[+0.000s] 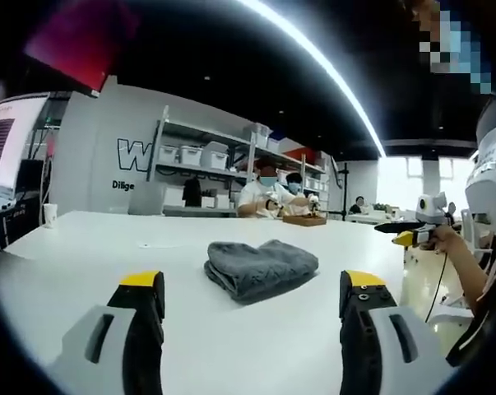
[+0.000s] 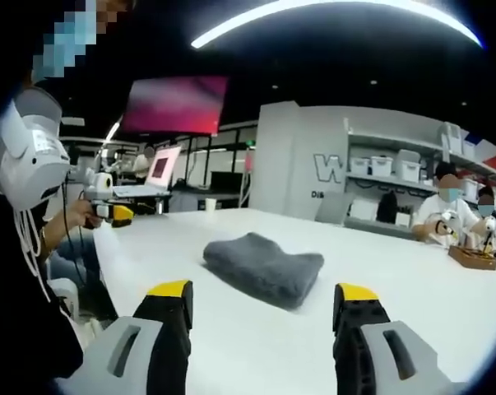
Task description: Open the folded towel by lifting each exposed corner and separating the folded layers until the towel lies flat within the target outline without major curled edges
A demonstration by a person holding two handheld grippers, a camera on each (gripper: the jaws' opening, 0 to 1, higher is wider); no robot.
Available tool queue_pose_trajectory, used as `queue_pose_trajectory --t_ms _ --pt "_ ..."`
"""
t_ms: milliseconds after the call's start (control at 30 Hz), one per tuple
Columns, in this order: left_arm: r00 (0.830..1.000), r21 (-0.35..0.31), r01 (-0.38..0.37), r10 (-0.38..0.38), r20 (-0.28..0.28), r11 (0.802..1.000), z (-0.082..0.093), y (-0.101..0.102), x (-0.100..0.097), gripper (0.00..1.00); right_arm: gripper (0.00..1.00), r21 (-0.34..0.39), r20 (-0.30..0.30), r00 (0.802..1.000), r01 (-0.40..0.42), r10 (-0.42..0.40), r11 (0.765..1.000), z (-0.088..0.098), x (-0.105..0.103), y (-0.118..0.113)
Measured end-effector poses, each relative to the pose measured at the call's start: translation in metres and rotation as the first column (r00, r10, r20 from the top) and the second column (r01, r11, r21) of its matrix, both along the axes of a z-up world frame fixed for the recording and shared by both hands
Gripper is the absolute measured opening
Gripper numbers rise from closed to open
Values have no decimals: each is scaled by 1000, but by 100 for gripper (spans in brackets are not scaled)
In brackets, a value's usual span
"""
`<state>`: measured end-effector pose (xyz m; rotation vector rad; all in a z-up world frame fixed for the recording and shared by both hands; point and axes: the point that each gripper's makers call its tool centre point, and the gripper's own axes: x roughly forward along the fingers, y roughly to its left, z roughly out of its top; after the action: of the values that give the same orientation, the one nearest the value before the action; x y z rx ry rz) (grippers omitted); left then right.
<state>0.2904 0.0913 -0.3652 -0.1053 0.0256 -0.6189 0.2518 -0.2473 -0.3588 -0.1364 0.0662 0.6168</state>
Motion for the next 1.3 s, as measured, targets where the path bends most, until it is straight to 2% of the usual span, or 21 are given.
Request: queue_pose_trajectory --t_ms 367,433,600,767,967,1067,1300 --pt "1000 5 -15 15 7 1000 -1 2 9 84 65 -4 18 1000 -9 9 1000 9 14 0" --pt "999 -18 -36 37 28 999 5 4 13 84 65 0 25 1000 -14 14 1000 11 17 2" --pt "998 -20 -26 27 54 999 15 2 19 82 63 8 30 998 -59 59 998 14 22 16" --pt "998 -2 -7 7 64 1000 18 -2 22 82 61 2 32 997 -73 73 997 14 26 20" --pt "997 13 5 -6 75 1000 18 -5 30 82 61 -8 35 997 -70 70 998 15 30 19" --pt "998 52 14 -18 68 999 12 -7 35 82 60 -10 28 997 -68 68 998 14 32 19" --pt "997 28 43 -45 60 999 10 -13 42 78 59 -31 11 999 -49 49 998 11 39 18"
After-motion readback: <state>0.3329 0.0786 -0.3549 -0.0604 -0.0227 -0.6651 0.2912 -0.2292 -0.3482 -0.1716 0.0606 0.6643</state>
